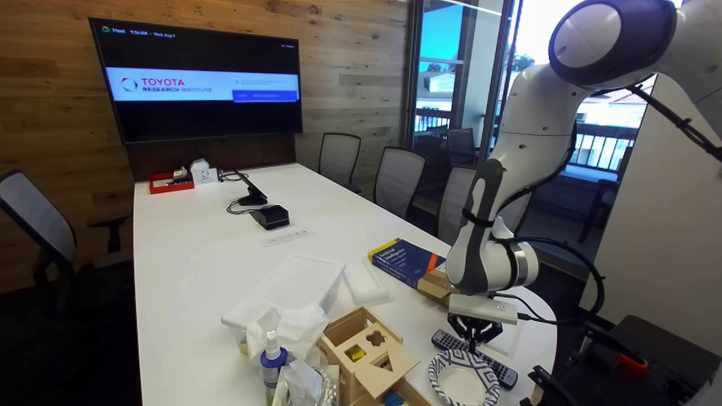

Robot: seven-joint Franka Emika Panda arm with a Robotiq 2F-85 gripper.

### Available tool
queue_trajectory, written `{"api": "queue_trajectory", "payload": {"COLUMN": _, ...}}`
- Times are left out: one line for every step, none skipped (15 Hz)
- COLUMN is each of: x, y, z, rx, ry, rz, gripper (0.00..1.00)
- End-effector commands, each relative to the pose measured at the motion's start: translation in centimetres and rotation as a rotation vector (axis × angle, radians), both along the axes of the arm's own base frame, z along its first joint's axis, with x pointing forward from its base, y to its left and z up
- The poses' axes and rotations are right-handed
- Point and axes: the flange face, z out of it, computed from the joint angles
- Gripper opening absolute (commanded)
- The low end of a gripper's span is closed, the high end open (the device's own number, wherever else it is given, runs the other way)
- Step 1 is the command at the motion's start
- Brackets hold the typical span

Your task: Press a button on the remote control.

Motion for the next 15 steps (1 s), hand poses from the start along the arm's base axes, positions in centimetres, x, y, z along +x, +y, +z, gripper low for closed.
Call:
{"api": "queue_trajectory", "payload": {"x": -0.3, "y": 0.5, "z": -2.6, "rx": -0.003, "ry": 0.049, "rz": -0.027, "gripper": 0.00}}
{"api": "queue_trajectory", "payload": {"x": -0.1, "y": 0.5, "z": -2.2, "rx": -0.002, "ry": 0.043, "rz": -0.023, "gripper": 0.00}}
{"api": "queue_trajectory", "payload": {"x": -0.1, "y": 0.5, "z": -1.8, "rx": -0.003, "ry": 0.038, "rz": -0.020, "gripper": 0.00}}
{"api": "queue_trajectory", "payload": {"x": -0.1, "y": 0.5, "z": -1.2, "rx": -0.010, "ry": 0.035, "rz": -0.018, "gripper": 0.00}}
{"api": "queue_trajectory", "payload": {"x": -0.2, "y": 0.6, "z": -0.8, "rx": -0.014, "ry": 0.029, "rz": -0.013, "gripper": 0.00}}
{"api": "queue_trajectory", "payload": {"x": -0.2, "y": 0.7, "z": -0.3, "rx": -0.020, "ry": 0.035, "rz": -0.015, "gripper": 0.00}}
{"api": "queue_trajectory", "payload": {"x": -0.3, "y": 0.8, "z": 0.0, "rx": -0.024, "ry": 0.034, "rz": -0.012, "gripper": 0.00}}
{"api": "queue_trajectory", "payload": {"x": -0.3, "y": 0.9, "z": 0.4, "rx": -0.027, "ry": 0.029, "rz": -0.006, "gripper": 0.00}}
{"api": "queue_trajectory", "payload": {"x": -0.3, "y": 0.9, "z": 0.6, "rx": -0.028, "ry": 0.024, "rz": 0.002, "gripper": 0.00}}
{"api": "queue_trajectory", "payload": {"x": -0.4, "y": 1.0, "z": 1.0, "rx": -0.029, "ry": 0.015, "rz": 0.011, "gripper": 0.00}}
{"api": "queue_trajectory", "payload": {"x": -0.5, "y": 1.1, "z": 1.4, "rx": -0.031, "ry": 0.009, "rz": 0.018, "gripper": 0.00}}
{"api": "queue_trajectory", "payload": {"x": -0.6, "y": 1.0, "z": 2.0, "rx": -0.033, "ry": 0.003, "rz": 0.025, "gripper": 0.00}}
{"api": "queue_trajectory", "payload": {"x": -0.7, "y": 0.9, "z": 2.6, "rx": -0.033, "ry": -0.007, "rz": 0.037, "gripper": 0.00}}
{"api": "queue_trajectory", "payload": {"x": -0.8, "y": 0.9, "z": 3.0, "rx": -0.034, "ry": -0.012, "rz": 0.042, "gripper": 0.00}}
{"api": "queue_trajectory", "payload": {"x": -1.0, "y": 0.6, "z": 3.9, "rx": -0.038, "ry": -0.020, "rz": 0.048, "gripper": 0.00}}
